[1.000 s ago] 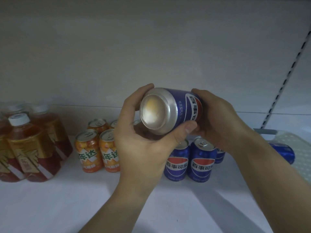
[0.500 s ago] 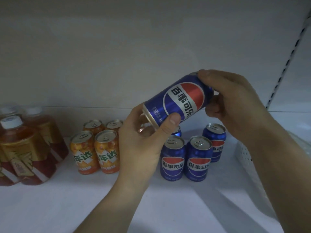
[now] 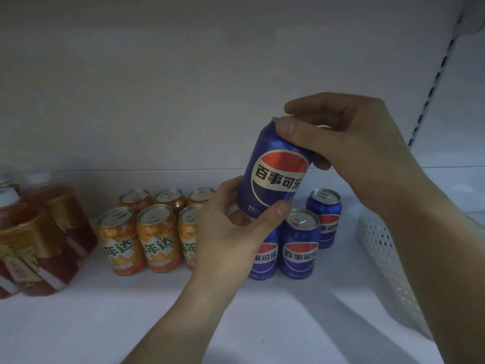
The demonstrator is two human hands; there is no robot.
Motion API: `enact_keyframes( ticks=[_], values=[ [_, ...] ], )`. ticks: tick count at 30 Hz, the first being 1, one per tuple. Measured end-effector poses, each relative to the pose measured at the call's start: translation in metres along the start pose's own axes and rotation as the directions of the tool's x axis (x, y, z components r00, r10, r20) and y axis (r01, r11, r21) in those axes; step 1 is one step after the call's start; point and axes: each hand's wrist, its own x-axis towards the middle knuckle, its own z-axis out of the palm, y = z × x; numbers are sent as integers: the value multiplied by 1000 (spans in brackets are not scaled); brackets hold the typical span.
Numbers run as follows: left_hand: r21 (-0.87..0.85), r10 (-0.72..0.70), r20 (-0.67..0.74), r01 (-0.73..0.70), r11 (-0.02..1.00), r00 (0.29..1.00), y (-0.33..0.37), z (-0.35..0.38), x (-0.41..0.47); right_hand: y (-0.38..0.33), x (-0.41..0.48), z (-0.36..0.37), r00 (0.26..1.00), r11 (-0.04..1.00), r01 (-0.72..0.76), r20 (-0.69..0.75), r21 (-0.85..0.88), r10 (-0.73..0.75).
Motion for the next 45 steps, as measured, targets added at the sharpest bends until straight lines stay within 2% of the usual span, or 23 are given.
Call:
enact_keyframes(
  ticks=[6,13,17,21,24,29,31,36,45],
  values=[
    [-35,14,-8,-15,999,1000,-3,10,-1,6,4,-9,998,996,-46,35,-82,49],
    [164,64,125,-84,983,990,-4,12,26,17,11,-6,992,977,49,-108,-206,-72],
    [320,92,53,-104,942,994,-18,5,27,32,18,-7,982,955,79,-146,-286,-124],
    [409,56,26,-61,910,998,-33,1,26,53,27,-7,985,952,40,-149,-305,-89],
    [357,-2,4,1,934,1000,-37,4,24,66,31,-2,989,943,32,-124,-332,-77],
    [125,-190,18,186,974,982,-40,13,21,82,34,2,997,938,8,-68,-347,-34],
    [143,-164,15,160,977,986,-42,13,20,87,34,2,999,936,4,-48,-352,-23],
    [293,4,-17,2,956,1000,-50,6,23,94,32,4,1000,935,-21,-4,-354,21],
    [327,62,8,-61,943,998,-57,5,23,101,28,7,989,892,-34,116,-450,96]
  ],
)
